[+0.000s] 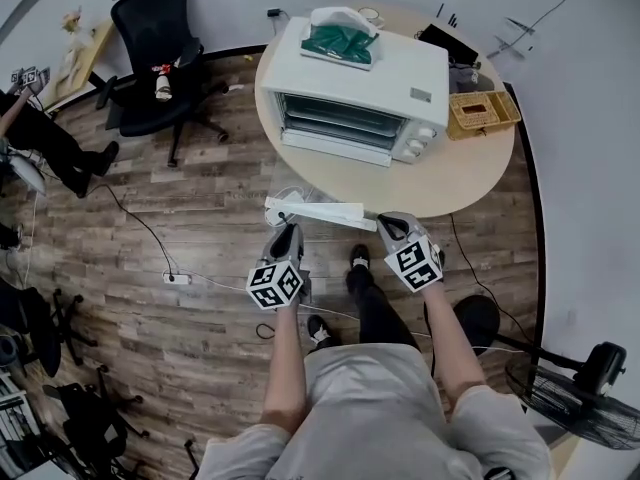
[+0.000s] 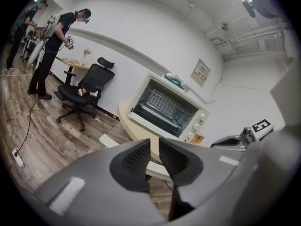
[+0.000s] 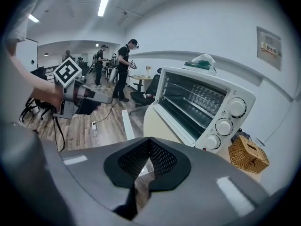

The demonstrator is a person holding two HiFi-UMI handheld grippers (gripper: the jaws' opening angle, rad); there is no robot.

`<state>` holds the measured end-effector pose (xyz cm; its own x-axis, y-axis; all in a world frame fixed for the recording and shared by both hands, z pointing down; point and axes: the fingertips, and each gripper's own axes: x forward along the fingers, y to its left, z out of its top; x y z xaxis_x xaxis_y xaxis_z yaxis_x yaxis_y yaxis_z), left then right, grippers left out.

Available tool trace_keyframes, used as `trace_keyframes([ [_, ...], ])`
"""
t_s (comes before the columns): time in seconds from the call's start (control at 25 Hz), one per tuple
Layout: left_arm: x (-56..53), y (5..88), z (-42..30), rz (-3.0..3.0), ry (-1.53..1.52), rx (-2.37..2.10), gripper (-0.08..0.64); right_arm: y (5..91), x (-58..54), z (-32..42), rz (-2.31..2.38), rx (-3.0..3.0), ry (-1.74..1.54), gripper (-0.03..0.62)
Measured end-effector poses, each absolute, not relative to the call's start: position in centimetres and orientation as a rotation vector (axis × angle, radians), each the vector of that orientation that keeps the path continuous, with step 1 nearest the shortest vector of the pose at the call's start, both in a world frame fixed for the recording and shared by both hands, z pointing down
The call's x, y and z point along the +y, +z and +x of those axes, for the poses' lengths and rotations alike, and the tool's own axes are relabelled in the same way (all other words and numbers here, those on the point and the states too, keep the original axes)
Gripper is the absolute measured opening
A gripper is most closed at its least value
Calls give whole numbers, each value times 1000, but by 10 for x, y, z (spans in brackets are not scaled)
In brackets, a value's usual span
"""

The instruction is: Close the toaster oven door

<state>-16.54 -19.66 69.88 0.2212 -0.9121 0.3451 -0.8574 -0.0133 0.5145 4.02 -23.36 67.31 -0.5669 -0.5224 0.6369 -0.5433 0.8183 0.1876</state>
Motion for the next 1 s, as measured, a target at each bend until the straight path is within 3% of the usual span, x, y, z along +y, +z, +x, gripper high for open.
trace_keyframes([
  [0.44, -197, 757, -138, 1802, -82, -1546, 160, 753, -221, 51, 511, -2064, -154, 5],
  [0.72, -197, 787, -141, 1604, -392, -1456, 160, 783, -219, 52, 404, -1981, -239, 21],
  [1.0, -193, 812, -139, 1449, -579, -1389, 161, 799, -219, 51, 339, -1918, -327, 81],
])
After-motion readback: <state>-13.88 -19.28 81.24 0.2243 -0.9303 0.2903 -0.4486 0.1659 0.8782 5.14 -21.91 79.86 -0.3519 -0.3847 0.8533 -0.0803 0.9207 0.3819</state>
